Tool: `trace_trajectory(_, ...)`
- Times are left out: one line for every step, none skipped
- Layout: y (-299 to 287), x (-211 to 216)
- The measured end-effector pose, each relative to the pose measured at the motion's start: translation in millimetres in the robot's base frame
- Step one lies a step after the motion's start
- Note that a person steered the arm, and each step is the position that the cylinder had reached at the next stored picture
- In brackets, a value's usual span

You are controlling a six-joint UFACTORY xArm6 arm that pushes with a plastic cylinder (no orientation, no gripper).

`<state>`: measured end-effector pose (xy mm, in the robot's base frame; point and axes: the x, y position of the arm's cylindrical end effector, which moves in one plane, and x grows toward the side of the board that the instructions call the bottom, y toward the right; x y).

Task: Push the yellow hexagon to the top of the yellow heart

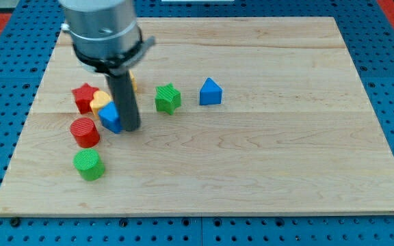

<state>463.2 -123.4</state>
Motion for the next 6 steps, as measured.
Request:
trace_trajectory(-15, -22)
trace_trajectory(2, -44)
trace_trajectory(28, -65)
trace_trajectory(40, -87)
trace_trajectory(3, -103)
trace_trajectory(-27, -90)
